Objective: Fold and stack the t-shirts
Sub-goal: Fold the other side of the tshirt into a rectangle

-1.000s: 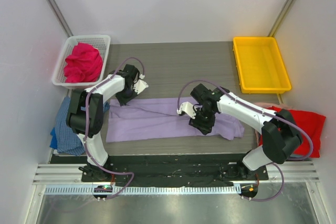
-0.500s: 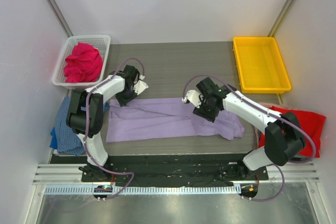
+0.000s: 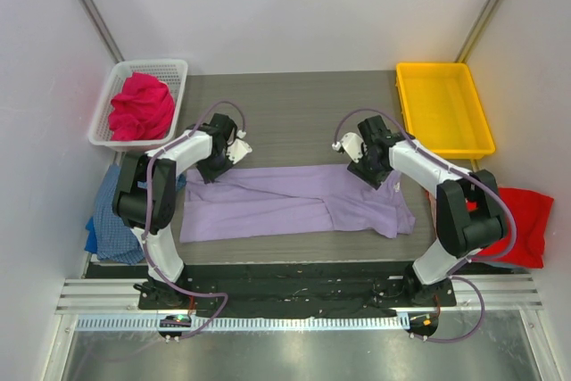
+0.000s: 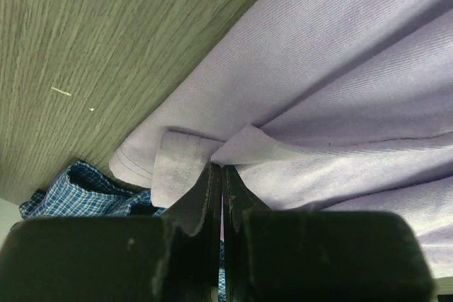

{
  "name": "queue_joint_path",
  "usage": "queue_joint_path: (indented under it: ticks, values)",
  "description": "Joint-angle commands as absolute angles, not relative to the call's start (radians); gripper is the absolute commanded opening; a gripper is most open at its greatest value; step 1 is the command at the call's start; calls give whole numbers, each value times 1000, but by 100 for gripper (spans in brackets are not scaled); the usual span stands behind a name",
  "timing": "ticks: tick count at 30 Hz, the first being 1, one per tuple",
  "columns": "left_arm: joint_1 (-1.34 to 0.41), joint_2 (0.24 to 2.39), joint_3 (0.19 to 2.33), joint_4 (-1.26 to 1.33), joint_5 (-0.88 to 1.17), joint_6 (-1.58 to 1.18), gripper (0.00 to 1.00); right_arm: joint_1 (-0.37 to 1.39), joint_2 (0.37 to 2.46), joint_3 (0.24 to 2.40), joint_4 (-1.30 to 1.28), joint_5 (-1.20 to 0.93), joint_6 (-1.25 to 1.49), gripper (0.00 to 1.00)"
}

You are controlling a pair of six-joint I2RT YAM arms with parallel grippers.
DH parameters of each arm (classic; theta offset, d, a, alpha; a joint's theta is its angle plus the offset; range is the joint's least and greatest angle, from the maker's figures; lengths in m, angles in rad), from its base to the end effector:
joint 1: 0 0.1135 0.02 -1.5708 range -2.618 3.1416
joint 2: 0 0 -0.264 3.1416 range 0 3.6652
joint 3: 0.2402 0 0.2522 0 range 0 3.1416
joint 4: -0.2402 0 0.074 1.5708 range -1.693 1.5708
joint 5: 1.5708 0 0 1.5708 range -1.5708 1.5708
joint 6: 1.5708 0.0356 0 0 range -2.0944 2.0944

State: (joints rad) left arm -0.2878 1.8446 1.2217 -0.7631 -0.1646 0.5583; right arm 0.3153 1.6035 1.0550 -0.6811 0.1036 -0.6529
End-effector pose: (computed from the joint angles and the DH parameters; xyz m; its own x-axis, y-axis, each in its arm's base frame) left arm 0.3328 -0.0924 0.1662 -0.6664 0.7423 -0.0705 0.7123 0.6617 0.2339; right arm 0.2916 0.0913 0.1977 -0.5443 -0.8131 -0.2066 -0.7631 0.5821 -0.2807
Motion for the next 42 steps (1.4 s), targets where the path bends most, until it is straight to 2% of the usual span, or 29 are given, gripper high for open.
queue_joint_path:
  ticks: [1, 21, 30, 42]
  values:
    - [-287, 1828, 1218, -747, -176, 572, 3, 291, 1638, 1104, -614, 112, -676, 53]
    - [-287, 1819, 1213, -752, -198, 575, 3, 216, 1893, 1201, -384, 267, -707, 52]
    - [-287, 1812, 1203, -721, -199, 569, 3, 201, 1864, 1143, -357, 285, -726, 52]
    - [-290, 1709, 1200, -813, -132, 535, 3, 198, 1871, 1127, -357, 276, -721, 51]
